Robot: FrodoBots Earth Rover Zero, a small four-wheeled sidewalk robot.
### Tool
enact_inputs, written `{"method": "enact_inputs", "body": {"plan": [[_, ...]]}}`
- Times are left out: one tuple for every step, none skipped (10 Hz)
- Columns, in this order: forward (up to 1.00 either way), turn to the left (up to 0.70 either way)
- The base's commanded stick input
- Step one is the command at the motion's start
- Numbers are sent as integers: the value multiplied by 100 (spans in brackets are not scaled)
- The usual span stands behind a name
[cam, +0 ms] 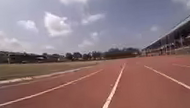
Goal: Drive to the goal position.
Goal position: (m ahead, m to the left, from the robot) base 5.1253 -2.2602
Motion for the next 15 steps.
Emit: {"method": "enact_inputs", "body": {"plan": [[70, 0], [70, 0], [70, 0], [70, 0], [70, 0], [70, 0], [70, 0], [70, 0], [70, 0], [70, 0], [70, 0], [70, 0], [70, 0], [70, 0], [70, 0]]}}
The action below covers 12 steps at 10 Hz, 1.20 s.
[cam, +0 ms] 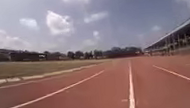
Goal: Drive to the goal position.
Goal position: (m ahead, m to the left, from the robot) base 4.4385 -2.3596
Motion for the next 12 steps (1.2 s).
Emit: {"method": "enact_inputs", "body": {"plan": [[70, 0], [70, 0], [70, 0], [70, 0], [70, 0], [70, 0], [70, 0], [70, 0], [70, 0], [70, 0], [70, -35], [70, -35]]}}
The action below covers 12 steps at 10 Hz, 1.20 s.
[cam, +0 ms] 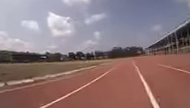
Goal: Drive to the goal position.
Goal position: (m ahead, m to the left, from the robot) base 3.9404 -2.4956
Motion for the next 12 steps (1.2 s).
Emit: {"method": "enact_inputs", "body": {"plan": [[70, -35], [70, -35], [70, -35], [70, -35], [70, -35], [70, -35], [70, -35], [70, -35], [70, -35], [70, -35], [70, -35], [70, -35]]}}
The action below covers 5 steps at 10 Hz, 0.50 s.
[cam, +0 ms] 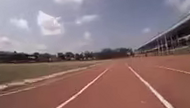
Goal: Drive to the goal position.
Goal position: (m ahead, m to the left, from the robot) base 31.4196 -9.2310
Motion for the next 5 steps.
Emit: {"method": "enact_inputs", "body": {"plan": [[70, -35], [70, -35], [70, -35], [70, -35], [70, -35]]}}
